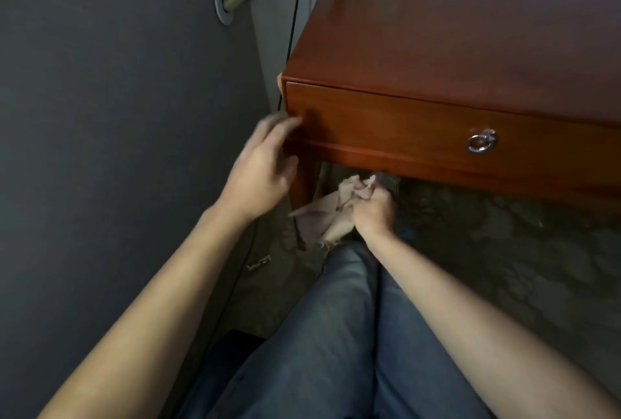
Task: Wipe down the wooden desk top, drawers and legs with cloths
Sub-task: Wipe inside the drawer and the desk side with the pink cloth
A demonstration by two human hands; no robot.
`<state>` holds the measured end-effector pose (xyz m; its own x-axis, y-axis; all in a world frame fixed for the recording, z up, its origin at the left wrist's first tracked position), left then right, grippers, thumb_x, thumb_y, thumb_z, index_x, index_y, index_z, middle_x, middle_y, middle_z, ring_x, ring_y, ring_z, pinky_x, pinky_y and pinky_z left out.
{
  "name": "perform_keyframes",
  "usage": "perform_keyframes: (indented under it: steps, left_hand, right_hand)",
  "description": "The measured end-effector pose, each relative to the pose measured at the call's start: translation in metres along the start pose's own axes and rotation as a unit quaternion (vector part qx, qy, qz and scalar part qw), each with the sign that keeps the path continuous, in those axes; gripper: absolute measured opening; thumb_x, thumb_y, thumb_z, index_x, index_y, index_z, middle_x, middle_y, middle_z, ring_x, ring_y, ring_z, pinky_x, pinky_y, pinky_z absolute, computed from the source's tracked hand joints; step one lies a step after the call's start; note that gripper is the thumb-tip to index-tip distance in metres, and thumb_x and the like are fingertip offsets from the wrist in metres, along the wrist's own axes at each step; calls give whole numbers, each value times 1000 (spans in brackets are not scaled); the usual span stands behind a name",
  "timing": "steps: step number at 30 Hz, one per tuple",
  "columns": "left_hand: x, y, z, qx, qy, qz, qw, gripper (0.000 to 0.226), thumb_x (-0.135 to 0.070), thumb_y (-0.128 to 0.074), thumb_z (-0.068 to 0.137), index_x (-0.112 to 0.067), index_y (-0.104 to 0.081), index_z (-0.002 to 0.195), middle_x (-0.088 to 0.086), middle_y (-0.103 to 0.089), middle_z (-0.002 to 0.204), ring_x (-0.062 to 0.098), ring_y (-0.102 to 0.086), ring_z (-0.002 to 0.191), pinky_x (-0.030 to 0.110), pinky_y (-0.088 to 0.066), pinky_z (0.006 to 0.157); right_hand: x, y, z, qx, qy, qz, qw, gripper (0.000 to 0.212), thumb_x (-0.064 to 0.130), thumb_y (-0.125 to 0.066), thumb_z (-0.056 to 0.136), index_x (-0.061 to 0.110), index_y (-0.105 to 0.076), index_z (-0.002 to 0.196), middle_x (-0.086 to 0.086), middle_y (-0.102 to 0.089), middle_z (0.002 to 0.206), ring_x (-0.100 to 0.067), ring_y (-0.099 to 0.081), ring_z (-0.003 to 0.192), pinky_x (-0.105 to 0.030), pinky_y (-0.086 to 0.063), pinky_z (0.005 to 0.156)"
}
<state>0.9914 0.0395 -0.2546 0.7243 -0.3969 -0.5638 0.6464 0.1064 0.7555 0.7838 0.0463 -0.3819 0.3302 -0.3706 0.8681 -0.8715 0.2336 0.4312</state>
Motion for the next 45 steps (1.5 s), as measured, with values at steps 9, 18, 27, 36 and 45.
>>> perform_keyframes:
  steps: [9,18,27,36,45]
  left_hand:
    - [-29,-2,62,-54,-173,167,969,69,-20,-57,103,-12,-24,163,14,-22,169,35,-10,158,50,-3,128]
    - [-28,-16,68,-77,-125,117,982,75,2,-52,92,-11,-26,162,13,-25,166,36,-6,158,56,0,128]
    - [-33,-13,63,-73,-113,107,985,85,4,-48,83,-14,-25,163,10,-24,167,32,-4,158,54,0,128]
    - [-45,-9,57,-73,-69,194,976,85,-6,-54,82,-15,-27,162,10,-25,168,34,-13,157,55,-11,128]
    - [-104,-42,52,-71,-83,234,966,79,-14,-60,85,-3,-31,158,18,-29,166,39,-15,157,55,-9,127]
  right_hand:
    - [18,-110,22,117,-193,411,883,9,27,-46,106,29,-54,103,2,-60,90,-15,-56,80,-36,-47,81]
    - [-72,-193,63,174,-309,358,864,81,75,-43,91,29,-37,157,-6,-44,157,-28,-41,143,-43,-34,111]
    - [23,-52,-31,62,73,333,938,29,1,-55,102,19,-69,119,8,-71,115,-7,-67,111,-27,-47,104]
    - [62,28,-18,-93,589,-352,722,50,1,-58,97,9,-55,145,-7,-41,160,-26,-29,153,-47,-36,118]
    - [-26,196,5,-185,503,-472,700,55,-6,-49,94,12,-54,146,-8,-47,155,-30,-42,144,-46,-47,109]
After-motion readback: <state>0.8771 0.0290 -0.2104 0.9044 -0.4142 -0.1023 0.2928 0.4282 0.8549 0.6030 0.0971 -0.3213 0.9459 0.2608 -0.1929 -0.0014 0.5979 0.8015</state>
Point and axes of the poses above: each hand's wrist, its own z-axis towards the middle knuckle, its own y-axis out of the back of the hand, x = y × z, the point moved 7 cm from there along z, towards the middle knuckle
